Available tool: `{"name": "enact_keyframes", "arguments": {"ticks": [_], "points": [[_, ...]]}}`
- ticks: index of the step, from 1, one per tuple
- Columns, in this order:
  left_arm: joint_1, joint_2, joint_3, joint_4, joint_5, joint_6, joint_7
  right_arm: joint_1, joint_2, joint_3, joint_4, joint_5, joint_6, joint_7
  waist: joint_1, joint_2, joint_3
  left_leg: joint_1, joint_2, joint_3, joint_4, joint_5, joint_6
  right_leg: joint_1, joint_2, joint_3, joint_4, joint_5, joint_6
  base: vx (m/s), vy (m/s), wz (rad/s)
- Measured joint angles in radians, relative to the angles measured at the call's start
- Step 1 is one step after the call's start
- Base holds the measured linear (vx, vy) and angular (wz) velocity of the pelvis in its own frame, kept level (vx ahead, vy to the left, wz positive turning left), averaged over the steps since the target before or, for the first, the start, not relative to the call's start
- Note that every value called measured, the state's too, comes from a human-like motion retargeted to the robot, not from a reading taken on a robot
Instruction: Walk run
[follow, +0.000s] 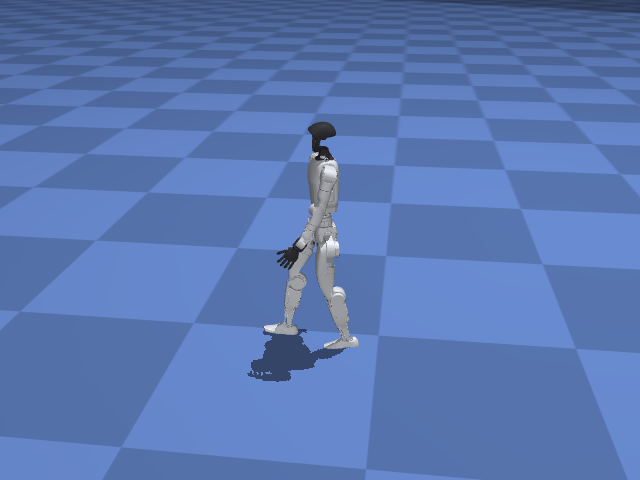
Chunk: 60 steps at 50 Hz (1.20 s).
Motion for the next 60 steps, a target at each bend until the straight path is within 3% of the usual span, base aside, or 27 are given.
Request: {"name": "enact_keyframes", "arguments": {"ticks": [3, 6, 10, 15, 20, 24, 29, 37, 43, 47, 52, 57, 58, 60], "points": [[-0.025, -0.019, 0.018, -0.004, -0.023, 0.003, -0.016, 0.027, 0.013, -0.018, 0.011, 0.011, 0.005, -0.001, -0.004, -0.001, -0.001, 0.054, 0.013, -0.009, -0.009, -0.023, -0.013, -0.016, 0.009, -0.008, -0.069, -0.022, 0.011, 0.69, -0.25, 0.23], [-0.035, -0.028, 0.011, -0.004, -0.029, 0.002, -0.025, 0.03, 0.019, -0.025, 0.017, 0.017, 0.015, 0.011, -0.007, -0.009, -0.012, 0.084, 0.025, -0.014, -0.008, -0.033, -0.029, -0.022, 0.018, -0.015, -0.035, -0.03, -0.032, 0.56, -0.27, 0.2], [-0.005, -0.023, -0.001, 0.009, -0.001, 0.001, -0.03, 0.036, 0.024, -0.018, 0.018, 0.012, 0.02, 0.022, -0.032, -0.026, -0.028, 0.13, 0.038, -0.041, 0.021, 0.001, -0.061, 0.01, 0.006, -0.052, 0.01, 0.054, -0.07, 0.67, -0.33, 0.39], [0.103, -0.049, -0.029, 0.004, 0.038, -0.003, -0.025, 0.021, 0.014, -0.019, -0.004, 0.023, 0.03, 0.028, 0.01, -0.04, -0.045, 0.109, 0.051, 0.014, 0.177, 0.249, -0.094, 0.054, 0.002, -0.048, 0.085, -0.039, -0.133, 0.6, -0.27, 0.03], [0.218, -0.043, -0.042, 0.027, 0.105, -0.003, 0.028, -0.023, -0.013, 0.027, -0.02, 0.028, 0.031, 0.056, 0.07, -0.135, -0.024, -0.025, 0.0, 0.159, 0.549, 0.441, -0.021, 0.164, -0.049, -0.016, 0.062, -0.118, -0.157, 0.58, -0.24, -0.1], [0.296, -0.041, -0.031, 0.048, 0.14, 0.004, 0.059, -0.103, -0.047, 0.05, -0.028, 0.018, 0.056, 0.082, 0.103, -0.163, 0.002, -0.176, 0.04, 0.274, 0.739, 0.284, -0.008, 0.23, -0.063, -0.027, 0.052, -0.161, -0.17, 0.5, -0.18, 0.07], [0.4, -0.042, 0.018, 0.069, 0.157, 0.021, 0.078, -0.204, -0.077, 0.08, -0.066, 0.036, 0.061, 0.107, 0.136, -0.127, 0.011, -0.348, 0.044, 0.274, 0.646, 0.205, -0.071, 0.323, 0.004, -0.049, -0.009, -0.178, -0.19, 0.49, -0.14, -0.21], [0.458, -0.042, 0.111, 0.12, 0.085, 0.068, 0.019, -0.332, -0.111, 0.081, -0.122, 0.061, 0.058, 0.123, 0.21, -0.018, 0.045, -0.411, 0.031, 0.066, 0.137, 0.243, -0.149, 0.467, 0.149, -0.064, -0.036, -0.2, -0.213, 0.44, -0.04, -0.31], [0.468, -0.035, 0.115, 0.123, 0.112, 0.067, 0.036, -0.366, -0.09, 0.056, -0.144, 0.106, 0.061, 0.129, 0.231, 0.002, 0.049, -0.404, 0.042, 0.055, 0.03, 0.257, -0.154, 0.58, 0.185, -0.037, -0.063, -0.199, -0.191, 0.63, 0.04, -0.26], [0.459, -0.035, 0.108, 0.122, 0.108, 0.07, 0.02, -0.352, -0.071, 0.058, -0.148, 0.124, 0.059, 0.13, 0.237, 0.011, 0.029, -0.378, 0.045, 0.076, 0.072, 0.29, -0.119, 0.634, 0.193, -0.001, -0.045, -0.166, -0.154, 0.58, 0.08, -0.29], [0.415, -0.03, 0.076, 0.112, 0.116, 0.076, 0.015, -0.293, -0.034, 0.046, -0.131, 0.114, 0.055, 0.118, 0.235, 0.006, 0.01, -0.343, 0.053, 0.093, 0.154, 0.189, -0.063, 0.635, 0.172, 0.009, 0.089, 0.001, -0.122, 0.7, 0.09, -0.22], [0.343, -0.046, 0.025, 0.094, 0.099, 0.063, 0.016, -0.213, -0.032, 0.046, -0.117, 0.07, 0.033, 0.089, 0.234, 0.072, -0.015, -0.251, 0.111, 0.092, 0.125, 0.113, -0.024, 0.509, 0.138, -0.088, 0.441, 0.183, -0.178, 0.51, 0.07, -0.29], [0.323, -0.047, 0.024, 0.094, 0.094, 0.064, 0.011, -0.201, -0.03, 0.046, -0.111, 0.045, 0.025, 0.073, 0.227, 0.082, -0.021, -0.243, 0.125, 0.094, 0.125, 0.101, -0.02, 0.465, 0.113, -0.121, 0.532, 0.19, -0.208, 0.46, 0.04, -0.3], [0.278, -0.045, 0.019, 0.089, 0.082, 0.064, -0.002, -0.181, -0.03, 0.048, -0.093, 0.007, 0.017, 0.039, 0.207, 0.095, -0.023, -0.222, 0.136, 0.095, 0.115, 0.085, -0.008, 0.368, 0.082, -0.153, 0.687, 0.109, -0.228, 0.48, 0.01, -0.11]]}}
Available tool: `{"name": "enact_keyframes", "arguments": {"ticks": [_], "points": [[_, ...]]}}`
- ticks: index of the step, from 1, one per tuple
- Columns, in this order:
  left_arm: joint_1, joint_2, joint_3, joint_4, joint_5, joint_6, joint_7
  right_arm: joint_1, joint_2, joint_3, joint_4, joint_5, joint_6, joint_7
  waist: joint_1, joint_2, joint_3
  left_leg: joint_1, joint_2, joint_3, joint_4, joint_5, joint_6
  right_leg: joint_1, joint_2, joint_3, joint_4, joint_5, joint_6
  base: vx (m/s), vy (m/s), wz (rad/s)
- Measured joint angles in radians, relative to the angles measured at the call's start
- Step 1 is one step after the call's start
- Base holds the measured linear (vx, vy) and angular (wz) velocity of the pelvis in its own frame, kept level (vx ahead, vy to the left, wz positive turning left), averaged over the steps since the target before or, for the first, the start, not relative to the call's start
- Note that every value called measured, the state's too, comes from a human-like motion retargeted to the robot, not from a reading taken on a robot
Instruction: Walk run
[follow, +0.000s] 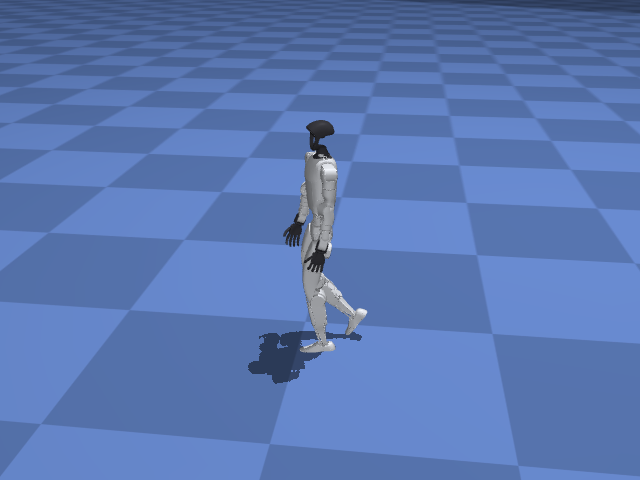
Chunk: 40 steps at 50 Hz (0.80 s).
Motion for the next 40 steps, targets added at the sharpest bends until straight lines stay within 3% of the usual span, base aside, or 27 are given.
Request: {"name": "enact_keyframes", "arguments": {"ticks": [5, 10, 15, 18, 23, 25, 30, 35, 40], "points": [[-0.109, 0.009, -0.032, -0.015, -0.018, -0.015, -0.006, 0.073, 0.006, -0.036, 0.045, -0.017, -0.003, -0.019, -0.056, -0.023, -0.023, 0.061, -0.03, -0.021, -0.066, -0.011, 0.02, -0.224, -0.009, 0.05, 0.035, -0.125, 0.084, 0.41, -0.06, 0.27], [-0.186, 0.02, -0.018, -0.03, -0.063, -0.025, -0.033, 0.152, 0.008, -0.068, 0.056, -0.056, 0.022, 0.003, -0.145, -0.053, -0.056, 0.116, -0.077, -0.046, -0.084, -0.04, 0.038, -0.31, -0.035, 0.061, -0.288, -0.142, 0.144, 0.59, -0.08, 0.4], [-0.252, 0.051, -0.015, -0.072, -0.075, -0.043, -0.063, 0.215, 0.027, -0.094, 0.055, -0.059, 0.03, 0.011, -0.237, -0.088, -0.041, 0.205, -0.129, -0.092, -0.073, -0.079, 0.044, -0.33, -0.041, 0.156, -0.65, -0.134, 0.203, 0.49, -0.13, 0.58], [-0.289, 0.065, -0.026, -0.097, -0.073, -0.061, -0.075, 0.238, 0.033, -0.095, 0.064, -0.033, 0.036, 0.02, -0.252, -0.1, -0.028, 0.255, -0.135, -0.113, -0.063, -0.102, 0.038, -0.353, -0.048, 0.182, -0.74, -0.127, 0.222, 0.6, -0.23, 0.36], [-0.307, 0.058, -0.037, -0.113, -0.071, -0.076, -0.071, 0.252, 0.035, -0.099, 0.078, -0.043, 0.049, 0.025, -0.248, -0.106, -0.043, 0.312, -0.124, -0.125, -0.057, -0.106, 0.028, -0.361, -0.07, 0.135, -0.699, -0.126, 0.173, 0.56, -0.23, 0.2], [-0.294, 0.055, -0.036, -0.11, -0.065, -0.077, -0.069, 0.255, 0.036, -0.094, 0.078, -0.046, 0.052, 0.029, -0.259, -0.114, -0.046, 0.341, -0.12, -0.137, -0.045, -0.082, 0.022, -0.343, -0.08, 0.108, -0.676, -0.081, 0.161, 0.79, -0.35, 0.37], [-0.206, 0.032, -0.039, -0.108, -0.023, -0.074, -0.065, 0.228, 0.043, -0.091, 0.068, -0.035, 0.064, 0.031, -0.244, -0.145, -0.068, 0.324, -0.126, -0.077, 0.091, 0.113, 0.032, -0.323, -0.105, 0.119, -0.589, -0.116, 0.121, 0.6, -0.23, 0.15], [-0.106, 0.023, -0.047, -0.089, 0.029, -0.067, -0.024, 0.174, 0.029, -0.054, 0.068, 0.0, 0.057, 0.045, -0.205, -0.234, -0.063, 0.191, -0.162, 0.082, 0.431, 0.28, 0.063, -0.246, -0.168, 0.133, -0.606, -0.188, 0.103, 0.45, -0.17, 0.1], [-0.029, 0.01, -0.047, -0.05, 0.05, -0.051, 0.007, 0.064, -0.001, -0.042, 0.055, 0.009, 0.066, 0.05, -0.145, -0.264, -0.031, 0.019, -0.131, 0.188, 0.626, 0.174, 0.039, -0.177, -0.169, 0.131, -0.635, -0.224, 0.09, 0.4, -0.17, -0.04]]}}
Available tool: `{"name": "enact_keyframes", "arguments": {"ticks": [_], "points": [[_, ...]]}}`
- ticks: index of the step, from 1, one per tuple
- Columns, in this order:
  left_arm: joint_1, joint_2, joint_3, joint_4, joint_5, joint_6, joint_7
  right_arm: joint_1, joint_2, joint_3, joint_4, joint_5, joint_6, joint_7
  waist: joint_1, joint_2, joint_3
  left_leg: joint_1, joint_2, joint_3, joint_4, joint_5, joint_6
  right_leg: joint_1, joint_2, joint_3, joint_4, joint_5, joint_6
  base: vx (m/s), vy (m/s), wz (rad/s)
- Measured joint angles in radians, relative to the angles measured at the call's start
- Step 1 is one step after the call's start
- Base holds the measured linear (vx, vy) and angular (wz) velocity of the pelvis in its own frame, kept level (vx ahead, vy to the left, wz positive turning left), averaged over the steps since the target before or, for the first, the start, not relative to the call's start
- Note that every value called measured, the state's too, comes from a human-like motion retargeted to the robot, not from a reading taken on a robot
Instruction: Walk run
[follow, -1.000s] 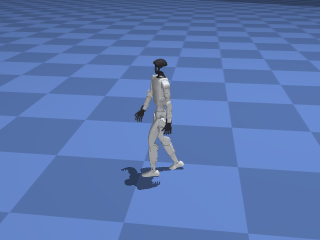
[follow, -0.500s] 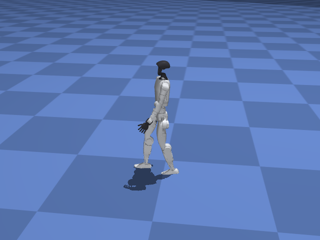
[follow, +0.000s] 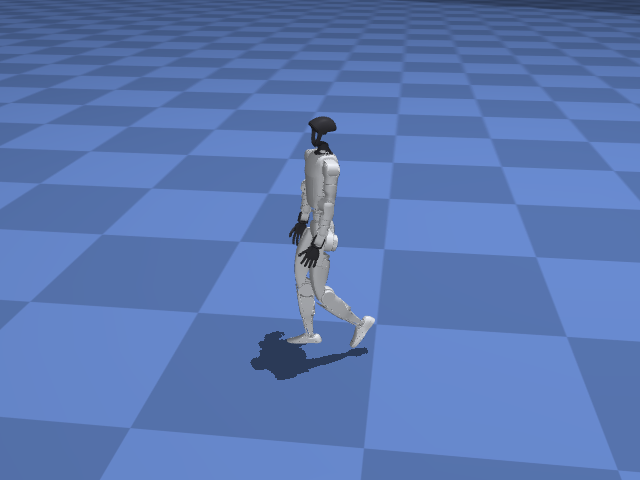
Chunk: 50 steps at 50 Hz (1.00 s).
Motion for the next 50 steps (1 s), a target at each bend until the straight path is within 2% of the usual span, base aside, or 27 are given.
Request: {"name": "enact_keyframes", "arguments": {"ticks": [5, 12, 17, 23, 25, 27, 30, 33, 35, 38, 42, 45, 50], "points": [[0.098, 0.002, 0.022, 0.035, 0.039, 0.008, 0.052, -0.113, -0.022, 0.036, -0.038, 0.041, -0.01, 0.009, 0.019, 0.04, 0.019, -0.113, 0.02, 0.007, -0.155, -0.071, -0.065, 0.089, 0.072, -0.027, -0.067, -0.02, -0.026, 0.37, -0.09, -0.11], [0.183, -0.01, 0.069, 0.099, 0.044, 0.037, 0.086, -0.241, -0.029, 0.047, -0.088, 0.103, -0.017, 0.013, 0.07, 0.131, 0.073, -0.175, 0.046, -0.103, -0.572, -0.059, -0.163, 0.243, 0.214, -0.044, -0.155, -0.061, -0.061, 0.39, -0.04, -0.23], [0.231, -0.021, 0.085, 0.114, 0.041, 0.048, 0.103, -0.28, -0.025, 0.06, -0.107, 0.131, -0.021, 0.019, 0.119, 0.151, 0.095, -0.202, 0.053, -0.164, -0.735, -0.034, -0.203, 0.345, 0.255, -0.006, -0.191, -0.106, -0.067, 0.47, 0.01, -0.47], [0.24, -0.025, 0.093, 0.119, 0.034, 0.056, 0.097, -0.278, -0.011, 0.066, -0.105, 0.139, -0.025, 0.016, 0.123, 0.158, 0.083, -0.185, 0.042, -0.191, -0.683, 0.003, -0.176, 0.434, 0.268, -0.013, -0.194, -0.148, -0.046, 0.59, 0.07, -0.11], [0.225, -0.019, 0.102, 0.13, 0.028, 0.062, 0.086, -0.264, -0.001, 0.067, -0.097, 0.133, -0.025, 0.019, 0.123, 0.153, 0.07, -0.192, 0.041, -0.175, -0.635, 0.013, -0.153, 0.457, 0.254, -0.033, -0.179, -0.148, -0.021, 0.66, 0.09, -0.24], [0.202, -0.014, 0.099, 0.138, 0.016, 0.066, 0.074, -0.229, 0.005, 0.074, -0.102, 0.126, -0.026, 0.022, 0.13, 0.138, 0.054, -0.21, 0.031, -0.152, -0.575, -0.02, -0.121, 0.459, 0.221, -0.03, -0.143, -0.122, 0.017, 0.63, 0.12, -0.3], [0.154, -0.009, 0.063, 0.128, 0.002, 0.064, 0.07, -0.164, 0.001, 0.066, -0.115, 0.104, -0.035, 0.018, 0.15, 0.141, 0.038, -0.183, 0.028, -0.145, -0.558, -0.082, -0.089, 0.447, 0.193, -0.036, -0.054, -0.027, 0.065, 0.61, 0.16, -0.18], [0.104, -0.01, 0.046, 0.108, -0.011, 0.053, 0.066, -0.095, 0.004, 0.048, -0.112, 0.068, -0.04, 0.011, 0.156, 0.182, 0.018, -0.126, 0.063, -0.154, -0.581, -0.116, -0.07, 0.411, 0.193, -0.047, 0.096, 0.126, 0.06, 0.53, 0.09, -0.27], [0.068, -0.012, 0.051, 0.09, -0.032, 0.048, 0.061, -0.056, 0.01, 0.045, -0.108, 0.054, -0.041, 0.01, 0.139, 0.215, 0.008, -0.087, 0.093, -0.168, -0.6, -0.134, -0.07, 0.351, 0.224, 0.002, 0.239, 0.21, 0.065, 0.54, 0.05, -0.18], [-0.005, -0.008, 0.047, 0.072, -0.08, 0.034, 0.049, -0.01, 0.011, 0.042, -0.099, 0.034, -0.042, 0.007, 0.119, 0.254, -0.003, -0.05, 0.133, -0.173, -0.627, -0.15, -0.071, 0.212, 0.223, -0.021, 0.492, 0.164, 0.041, 0.41, 0.0, -0.2], [-0.12, 0.022, 0.051, 0.064, -0.092, 0.024, 0.028, 0.036, 0.025, 0.023, -0.075, 0.007, -0.038, -0.004, 0.072, 0.254, -0.001, -0.001, 0.126, -0.185, -0.672, -0.158, -0.064, 0.035, 0.207, -0.011, 0.614, 0.099, 0.059, 0.37, -0.05, 0.1], [-0.194, 0.041, 0.052, 0.047, -0.1, 0.004, 0.015, 0.071, 0.037, 0.001, -0.057, 0.009, -0.031, -0.006, 0.041, 0.23, 0.001, 0.034, 0.096, -0.191, -0.705, -0.166, -0.055, -0.069, 0.163, -0.02, 0.548, 0.061, 0.066, 0.33, -0.05, 0.22], [-0.283, 0.06, 0.057, 0.007, -0.137, -0.02, -0.01, 0.13, 0.039, -0.004, -0.033, 0.005, -0.024, -0.005, -0.023, 0.185, 0.016, 0.105, 0.026, -0.217, -0.728, -0.202, -0.033, -0.129, 0.131, 0.015, 0.16, 0.1, 0.116, 0.44, -0.08, 0.36]]}}
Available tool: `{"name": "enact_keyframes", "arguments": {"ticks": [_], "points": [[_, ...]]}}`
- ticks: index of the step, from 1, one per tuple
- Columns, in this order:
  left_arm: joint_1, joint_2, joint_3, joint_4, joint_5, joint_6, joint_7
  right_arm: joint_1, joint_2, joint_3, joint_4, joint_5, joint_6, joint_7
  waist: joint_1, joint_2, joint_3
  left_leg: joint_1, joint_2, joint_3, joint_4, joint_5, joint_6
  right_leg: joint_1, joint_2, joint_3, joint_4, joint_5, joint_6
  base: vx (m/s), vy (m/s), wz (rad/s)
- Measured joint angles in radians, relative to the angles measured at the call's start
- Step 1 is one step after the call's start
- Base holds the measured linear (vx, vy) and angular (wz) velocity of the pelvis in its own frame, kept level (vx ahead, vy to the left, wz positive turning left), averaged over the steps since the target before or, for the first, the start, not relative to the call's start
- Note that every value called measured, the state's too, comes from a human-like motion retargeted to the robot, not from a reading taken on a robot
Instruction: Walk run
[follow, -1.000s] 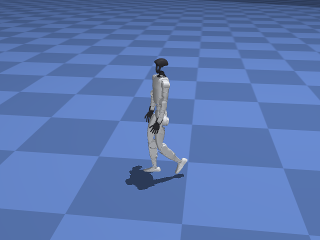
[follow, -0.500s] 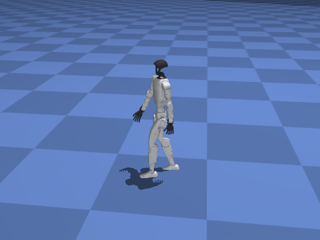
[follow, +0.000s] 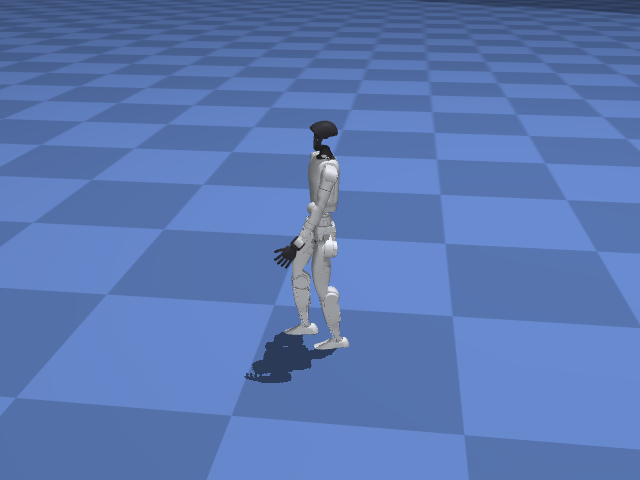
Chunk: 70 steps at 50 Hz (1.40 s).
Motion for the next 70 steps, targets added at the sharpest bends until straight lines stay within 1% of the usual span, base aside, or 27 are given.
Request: {"name": "enact_keyframes", "arguments": {"ticks": [3, 6, 8, 9, 10, 13, 15, 16, 18, 20, 22, 25, 28, 30, 35, 38, 43, 47, 50, 52, 55, 57, 60, 63, 65, 66, 70], "points": [[-0.036, 0.009, 0.006, -0.013, -0.007, -0.005, -0.018, 0.031, -0.001, 0.01, 0.008, -0.021, 0.0, 0.006, -0.03, -0.024, 0.016, 0.056, -0.03, -0.024, -0.002, -0.035, 0.007, -0.025, 0.002, 0.064, -0.192, -0.03, 0.014, 0.47, -0.13, 0.39], [-0.053, 0.011, 0.0, -0.024, -0.009, -0.014, -0.027, 0.053, -0.002, 0.009, 0.019, -0.035, 0.004, 0.006, -0.034, -0.032, 0.021, 0.102, -0.034, -0.038, 0.002, -0.071, 0.007, -0.049, 0.006, 0.068, -0.3, -0.041, 0.019, 0.53, -0.15, 0.21], [-0.056, 0.008, -0.003, -0.029, -0.006, -0.018, -0.028, 0.057, -0.002, 0.002, 0.026, -0.038, 0.007, 0.006, -0.032, -0.038, 0.018, 0.123, -0.036, -0.043, 0.008, -0.093, 0.008, -0.065, 0.003, 0.056, -0.303, -0.04, 0.012, 0.6, -0.2, 0.13], [-0.054, 0.007, -0.003, -0.029, -0.005, -0.019, -0.028, 0.058, -0.002, 0.002, 0.028, -0.039, 0.008, 0.007, -0.035, -0.04, 0.016, 0.132, -0.035, -0.045, 0.011, -0.103, 0.008, -0.07, 0.004, 0.055, -0.288, -0.032, -0.004, 0.5, -0.18, 0.16], [-0.051, 0.007, -0.003, -0.028, -0.005, -0.02, -0.027, 0.058, -0.003, 0.003, 0.028, -0.038, 0.01, 0.01, -0.04, -0.041, 0.013, 0.142, -0.034, -0.049, 0.014, -0.111, 0.007, -0.073, 0.006, 0.056, -0.269, -0.02, -0.025, 0.44, -0.17, 0.28], [-0.03, 0.007, 0.003, -0.01, 0.006, -0.017, -0.022, 0.055, 0.0, 0.006, 0.025, -0.043, 0.013, 0.015, -0.072, -0.047, 0.006, 0.173, -0.026, -0.074, 0.036, -0.118, -0.006, -0.054, -0.009, 0.029, -0.223, 0.04, -0.038, 0.61, -0.26, 0.51], [-0.004, 0.001, 0.007, 0.003, 0.019, -0.013, -0.012, 0.051, 0.005, 0.002, 0.024, -0.042, 0.016, 0.015, -0.08, -0.052, -0.003, 0.191, -0.017, -0.085, 0.055, -0.095, -0.021, -0.047, -0.017, 0.007, -0.18, 0.09, -0.053, 0.66, -0.28, 0.47], [0.015, -0.006, 0.008, 0.004, 0.025, -0.011, -0.01, 0.049, 0.008, 0.001, 0.022, -0.038, 0.017, 0.016, -0.079, -0.049, -0.009, 0.196, -0.005, -0.087, 0.07, -0.069, -0.032, -0.047, -0.017, -0.002, -0.156, 0.086, -0.074, 0.64, -0.28, 0.29], [0.061, -0.016, 0.009, -0.002, 0.035, -0.005, -0.014, 0.038, 0.01, 0.005, 0.018, -0.029, 0.017, 0.018, -0.072, -0.051, -0.021, 0.197, 0.008, -0.074, 0.111, 0.003, -0.05, -0.03, -0.011, -0.011, -0.131, 0.047, -0.106, 0.57, -0.25, 0.07], [0.121, -0.017, 0.002, -0.013, 0.045, -0.006, -0.023, 0.017, 0.009, 0.016, 0.025, -0.014, 0.013, 0.011, -0.065, -0.066, -0.023, 0.197, 0.004, -0.047, 0.172, 0.116, -0.057, 0.021, -0.006, -0.014, -0.152, 0.01, -0.124, 0.48, -0.19, -0.05], [0.185, -0.014, 0.001, -0.016, 0.082, -0.012, -0.018, -0.017, 0.007, 0.03, 0.047, 0.015, 0.013, -0.001, -0.046, -0.101, -0.023, 0.179, 0.001, 0.034, 0.267, 0.237, -0.042, 0.082, -0.01, -0.002, -0.187, -0.016, -0.137, 0.58, -0.22, -0.14], [0.265, -0.013, 0.015, 0.0, 0.148, -0.007, -0.004, -0.078, 0.009, 0.044, 0.069, 0.062, 0.019, -0.007, -0.019, -0.153, -0.017, 0.1, -0.023, 0.106, 0.491, 0.323, -0.02, 0.145, -0.047, 0.014, -0.207, -0.049, -0.135, 0.62, -0.22, -0.02], [0.327, -0.017, 0.027, 0.022, 0.158, 0.006, 0.001, -0.154, 0.002, 0.065, 0.07, 0.1, 0.022, -0.006, 0.006, -0.188, -0.001, 0.006, 0.012, 0.227, 0.664, 0.212, 0.009, 0.198, -0.066, 0.012, -0.226, -0.075, -0.146, 0.4, -0.13, 0.06], [0.367, -0.021, 0.037, 0.034, 0.159, 0.013, 0.009, -0.21, -0.008, 0.086, 0.065, 0.116, 0.024, -0.002, 0.019, -0.189, 0.01, -0.061, 0.021, 0.236, 0.697, 0.172, -0.009, 0.231, -0.057, 0.003, -0.239, -0.089, -0.153, 0.45, -0.16, 0.04], [0.458, -0.037, 0.058, 0.069, 0.181, 0.028, 0.052, -0.327, -0.025, 0.116, 0.011, 0.134, 0.011, 0.011, 0.034, -0.158, 0.024, -0.215, 0.022, 0.207, 0.558, 0.111, -0.075, 0.296, -0.007, -0.029, -0.265, -0.122, -0.171, 0.43, -0.12, 0.03], [0.499, -0.039, 0.059, 0.095, 0.187, 0.041, 0.069, -0.389, -0.036, 0.132, -0.017, 0.16, 0.008, 0.016, 0.054, -0.121, 0.034, -0.266, 0.037, 0.185, 0.374, 0.125, -0.106, 0.345, 0.048, -0.036, -0.288, -0.141, -0.183, 0.41, -0.07, -0.19], [0.538, -0.057, 0.077, 0.115, 0.196, 0.056, 0.054, -0.465, -0.04, 0.128, -0.072, 0.187, 0.005, 0.02, 0.098, -0.062, 0.061, -0.309, 0.046, 0.078, 0.096, 0.152, -0.167, 0.445, 0.126, -0.018, -0.324, -0.175, -0.191, 0.43, 0.0, -0.41], [0.552, -0.067, 0.086, 0.115, 0.199, 0.066, 0.002, -0.49, -0.033, 0.135, -0.1, 0.206, 0.001, 0.018, 0.131, -0.043, 0.069, -0.327, 0.05, 0.053, 0.005, 0.148, -0.174, 0.517, 0.143, 0.021, -0.337, -0.204, -0.187, 0.57, 0.08, -0.54], [0.566, -0.076, 0.078, 0.101, 0.206, 0.063, 0.014, -0.48, -0.025, 0.142, -0.105, 0.21, -0.002, 0.02, 0.151, -0.035, 0.06, -0.306, 0.052, 0.034, 0.018, 0.169, -0.178, 0.564, 0.143, 0.046, -0.341, -0.222, -0.18, 0.61, 0.14, -0.47], [0.547, -0.068, 0.075, 0.098, 0.208, 0.066, 0.008, -0.473, -0.026, 0.14, -0.1, 0.211, -0.001, 0.027, 0.166, -0.024, 0.058, -0.315, 0.05, 0.065, 0.074, 0.17, -0.154, 0.59, 0.152, 0.061, -0.332, -0.228, -0.175, 0.6, 0.16, -0.48], [0.53, -0.06, 0.079, 0.09, 0.208, 0.067, -0.011, -0.437, -0.019, 0.145, -0.073, 0.192, -0.008, 0.018, 0.183, -0.027, 0.039, -0.309, 0.062, 0.093, 0.132, 0.168, -0.134, 0.615, 0.134, 0.09, -0.301, -0.204, -0.159, 0.65, 0.18, -0.52], [0.508, -0.052, 0.072, 0.078, 0.204, 0.063, -0.015, -0.406, -0.017, 0.15, -0.052, 0.184, -0.009, 0.013, 0.18, -0.024, 0.029, -0.285, 0.069, 0.092, 0.144, 0.14, -0.125, 0.614, 0.131, 0.093, -0.253, -0.159, -0.154, 0.47, 0.13, -0.19], [0.465, -0.035, 0.036, 0.06, 0.195, 0.047, -0.025, -0.347, -0.018, 0.149, -0.031, 0.175, -0.008, 0.001, 0.187, 0.0, 0.02, -0.227, 0.078, 0.086, 0.124, 0.103, -0.105, 0.588, 0.138, 0.078, -0.126, -0.046, -0.168, 0.52, 0.16, -0.18], [0.412, -0.03, 0.025, 0.03, 0.183, 0.027, -0.031, -0.283, -0.016, 0.14, -0.045, 0.093, -0.023, -0.056, 0.189, 0.05, 0.008, -0.163, 0.12, 0.085, 0.088, 0.07, -0.096, 0.493, 0.126, 0.003, 0.117, 0.075, -0.201, 0.54, 0.15, -0.36], [0.377, -0.028, 0.027, 0.008, 0.165, 0.012, -0.065, -0.256, -0.015, 0.139, -0.052, 0.061, -0.039, -0.078, 0.184, 0.072, 0.002, -0.139, 0.14, 0.088, 0.075, 0.052, -0.092, 0.413, 0.099, -0.052, 0.287, 0.08, -0.215, 0.39, 0.09, -0.31], [0.353, -0.027, 0.028, -0.001, 0.148, 0.008, -0.09, -0.242, -0.015, 0.138, -0.053, 0.061, -0.042, -0.073, 0.181, 0.077, -0.003, -0.131, 0.142, 0.092, 0.066, 0.047, -0.088, 0.365, 0.092, -0.061, 0.355, 0.06, -0.205, 0.19, 0.04, -0.25], [0.244, -0.015, 0.033, -0.027, 0.103, -0.008, -0.14, -0.192, -0.011, 0.114, -0.046, 0.07, -0.028, -0.03, 0.153, 0.072, -0.009, -0.105, 0.125, 0.089, 0.037, 0.04, -0.079, 0.176, 0.085, -0.043, 0.512, 0.004, -0.118, 0.34, 0.04, 0.06]]}}
